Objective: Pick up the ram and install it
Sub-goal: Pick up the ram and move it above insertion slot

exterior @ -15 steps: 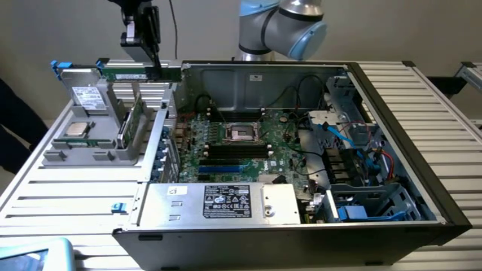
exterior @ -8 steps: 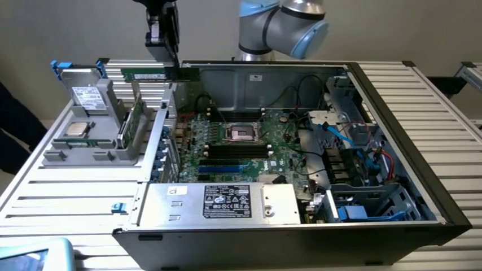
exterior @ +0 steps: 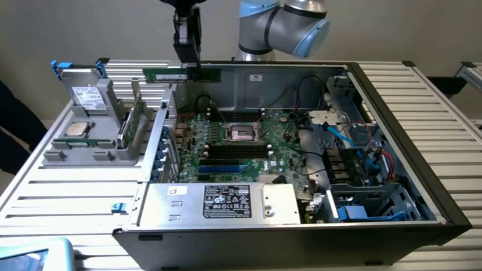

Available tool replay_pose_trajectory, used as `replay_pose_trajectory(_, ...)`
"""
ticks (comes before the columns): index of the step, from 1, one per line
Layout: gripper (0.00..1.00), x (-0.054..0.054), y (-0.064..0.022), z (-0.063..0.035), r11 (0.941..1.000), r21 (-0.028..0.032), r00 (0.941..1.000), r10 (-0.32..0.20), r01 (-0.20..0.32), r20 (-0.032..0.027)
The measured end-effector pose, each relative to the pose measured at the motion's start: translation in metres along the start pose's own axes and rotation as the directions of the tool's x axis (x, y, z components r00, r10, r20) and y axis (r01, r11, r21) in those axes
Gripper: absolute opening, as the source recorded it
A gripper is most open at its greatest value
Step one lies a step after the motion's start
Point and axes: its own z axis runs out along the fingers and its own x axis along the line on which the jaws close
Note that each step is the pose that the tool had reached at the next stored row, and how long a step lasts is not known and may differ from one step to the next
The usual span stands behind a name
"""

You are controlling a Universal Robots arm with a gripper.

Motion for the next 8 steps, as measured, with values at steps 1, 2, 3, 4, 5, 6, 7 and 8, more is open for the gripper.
replay_pose_trajectory(1,0.15,0.000,-0.0045,0.0004,1.0000,0.0000,1.0000,0.000,0.000,0.0000)
replay_pose_trajectory(2,0.15,0.000,-0.0090,0.0008,1.0000,0.0000,1.0000,0.000,0.000,-0.0001)
replay_pose_trajectory(3,0.15,0.000,-0.0134,0.0013,1.0000,-0.0001,1.0000,0.000,0.000,-0.0001)
replay_pose_trajectory(4,0.15,0.000,-0.0184,0.0019,1.0000,-0.0001,1.0000,0.000,0.000,-0.0001)
replay_pose_trajectory(5,0.15,0.000,-0.0227,0.0025,1.0000,-0.0001,1.0000,0.000,0.000,0.0000)
replay_pose_trajectory(6,0.15,0.000,-0.0272,0.0031,1.0000,-0.0001,1.0000,0.000,0.000,0.0000)
replay_pose_trajectory(7,0.15,-0.001,-0.0317,0.0039,1.0000,-0.0001,1.0000,0.000,0.000,0.0000)
replay_pose_trajectory(8,0.15,-0.001,-0.0362,0.0049,1.0000,-0.0002,1.0000,0.000,0.000,0.0000)
